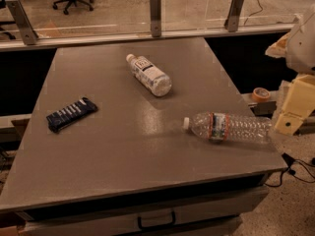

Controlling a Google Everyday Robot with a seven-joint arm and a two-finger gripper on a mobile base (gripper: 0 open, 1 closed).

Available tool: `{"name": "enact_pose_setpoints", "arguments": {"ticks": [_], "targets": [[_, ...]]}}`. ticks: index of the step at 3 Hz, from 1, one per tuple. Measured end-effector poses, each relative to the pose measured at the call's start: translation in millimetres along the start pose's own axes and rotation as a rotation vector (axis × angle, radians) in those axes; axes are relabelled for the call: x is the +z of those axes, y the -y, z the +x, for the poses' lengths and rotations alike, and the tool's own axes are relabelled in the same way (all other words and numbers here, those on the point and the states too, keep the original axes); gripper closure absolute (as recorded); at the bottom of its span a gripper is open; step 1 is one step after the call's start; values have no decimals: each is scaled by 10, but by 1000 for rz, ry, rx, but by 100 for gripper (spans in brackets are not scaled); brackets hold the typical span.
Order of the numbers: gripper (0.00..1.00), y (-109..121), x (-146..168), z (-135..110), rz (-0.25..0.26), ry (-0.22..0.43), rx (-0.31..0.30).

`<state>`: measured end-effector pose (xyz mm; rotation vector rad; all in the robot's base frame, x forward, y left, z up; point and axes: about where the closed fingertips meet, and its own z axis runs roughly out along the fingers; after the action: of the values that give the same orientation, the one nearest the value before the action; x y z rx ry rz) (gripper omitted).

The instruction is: Place blue plastic bottle upright

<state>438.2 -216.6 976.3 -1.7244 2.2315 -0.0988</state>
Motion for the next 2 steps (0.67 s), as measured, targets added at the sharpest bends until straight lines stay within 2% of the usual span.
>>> {"name": "enact_pose_setpoints", "arguments": {"ticks": [1, 2], "targets": [[0, 0, 0, 0, 0, 0, 0], [0, 113, 53, -337, -11, 30, 2]]}}
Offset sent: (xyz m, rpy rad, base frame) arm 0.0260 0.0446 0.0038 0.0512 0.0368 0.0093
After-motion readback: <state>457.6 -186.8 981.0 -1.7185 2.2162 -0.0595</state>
